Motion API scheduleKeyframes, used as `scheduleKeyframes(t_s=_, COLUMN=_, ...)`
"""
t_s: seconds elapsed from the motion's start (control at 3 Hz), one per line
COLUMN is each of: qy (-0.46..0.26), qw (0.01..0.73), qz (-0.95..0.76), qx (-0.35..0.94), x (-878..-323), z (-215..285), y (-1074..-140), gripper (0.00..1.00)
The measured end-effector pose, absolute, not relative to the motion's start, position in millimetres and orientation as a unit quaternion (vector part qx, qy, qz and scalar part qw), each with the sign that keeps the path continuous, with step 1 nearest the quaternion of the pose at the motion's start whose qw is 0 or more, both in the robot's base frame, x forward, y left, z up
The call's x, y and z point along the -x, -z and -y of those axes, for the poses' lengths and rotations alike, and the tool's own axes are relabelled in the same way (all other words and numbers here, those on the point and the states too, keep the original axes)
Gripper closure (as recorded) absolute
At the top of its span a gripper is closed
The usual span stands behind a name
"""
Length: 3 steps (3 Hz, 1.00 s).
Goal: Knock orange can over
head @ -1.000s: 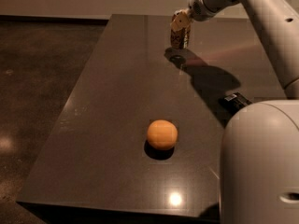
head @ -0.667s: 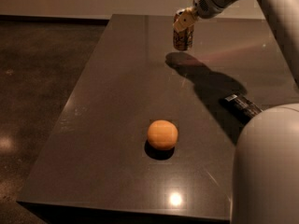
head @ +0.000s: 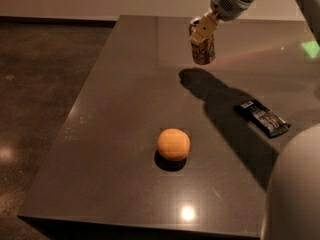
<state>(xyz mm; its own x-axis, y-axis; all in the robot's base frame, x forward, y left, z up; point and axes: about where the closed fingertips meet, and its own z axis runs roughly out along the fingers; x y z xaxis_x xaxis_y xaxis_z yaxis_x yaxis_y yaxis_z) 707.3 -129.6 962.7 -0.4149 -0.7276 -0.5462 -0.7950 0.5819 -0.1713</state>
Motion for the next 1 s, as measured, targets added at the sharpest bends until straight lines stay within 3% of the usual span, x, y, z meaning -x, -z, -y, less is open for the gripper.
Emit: scheduleKeyframes(t_s=1.0, qy=0.035, qw=0.156, qz=-0.800, qx=0.578, x=-656, z=114, y=-937, gripper=1.00)
